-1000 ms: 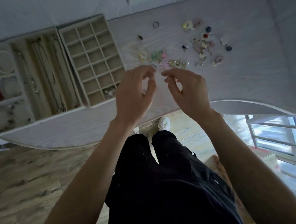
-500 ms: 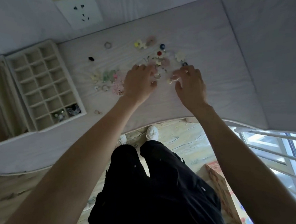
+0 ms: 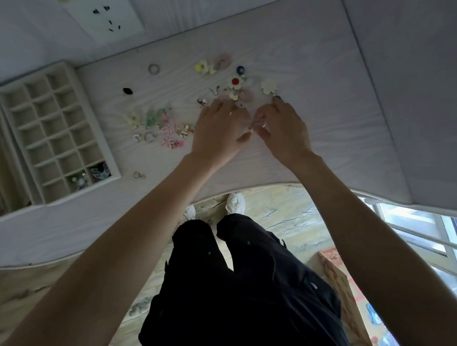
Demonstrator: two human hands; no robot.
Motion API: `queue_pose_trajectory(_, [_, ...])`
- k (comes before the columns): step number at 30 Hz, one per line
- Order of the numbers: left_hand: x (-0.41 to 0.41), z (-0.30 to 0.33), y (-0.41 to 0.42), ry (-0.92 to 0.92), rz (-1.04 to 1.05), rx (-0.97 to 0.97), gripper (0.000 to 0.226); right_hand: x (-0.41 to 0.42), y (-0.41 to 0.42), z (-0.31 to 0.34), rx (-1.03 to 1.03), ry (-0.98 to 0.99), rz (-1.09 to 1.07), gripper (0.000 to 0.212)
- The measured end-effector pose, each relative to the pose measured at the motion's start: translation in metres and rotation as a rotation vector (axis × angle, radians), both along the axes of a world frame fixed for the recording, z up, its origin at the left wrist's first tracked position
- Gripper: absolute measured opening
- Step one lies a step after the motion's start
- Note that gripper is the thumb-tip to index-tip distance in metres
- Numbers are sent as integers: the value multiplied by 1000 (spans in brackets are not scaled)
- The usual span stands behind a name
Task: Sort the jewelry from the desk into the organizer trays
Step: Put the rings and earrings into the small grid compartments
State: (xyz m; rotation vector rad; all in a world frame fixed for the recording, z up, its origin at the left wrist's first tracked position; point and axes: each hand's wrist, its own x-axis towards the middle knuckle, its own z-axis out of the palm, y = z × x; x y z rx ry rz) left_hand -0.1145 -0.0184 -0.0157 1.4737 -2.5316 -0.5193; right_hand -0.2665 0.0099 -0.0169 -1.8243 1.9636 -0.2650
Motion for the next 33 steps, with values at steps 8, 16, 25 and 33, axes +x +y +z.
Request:
queue_pose_trajectory(8, [10,7,14,257,44,99,13,7,15,22,-176,-255,-30,13])
queue_pose_trajectory(16, [137,52,73,781,449,455,11,129,30,59,21,-893,-23,13])
queue_pose_trajectory(25, [283,34,109,755,984,292,14,280,31,30,148,-780,163,6])
queue_pose_trajectory(33, [317,21,87,259,818,159,21,328,9,8,-29,-418,196,11])
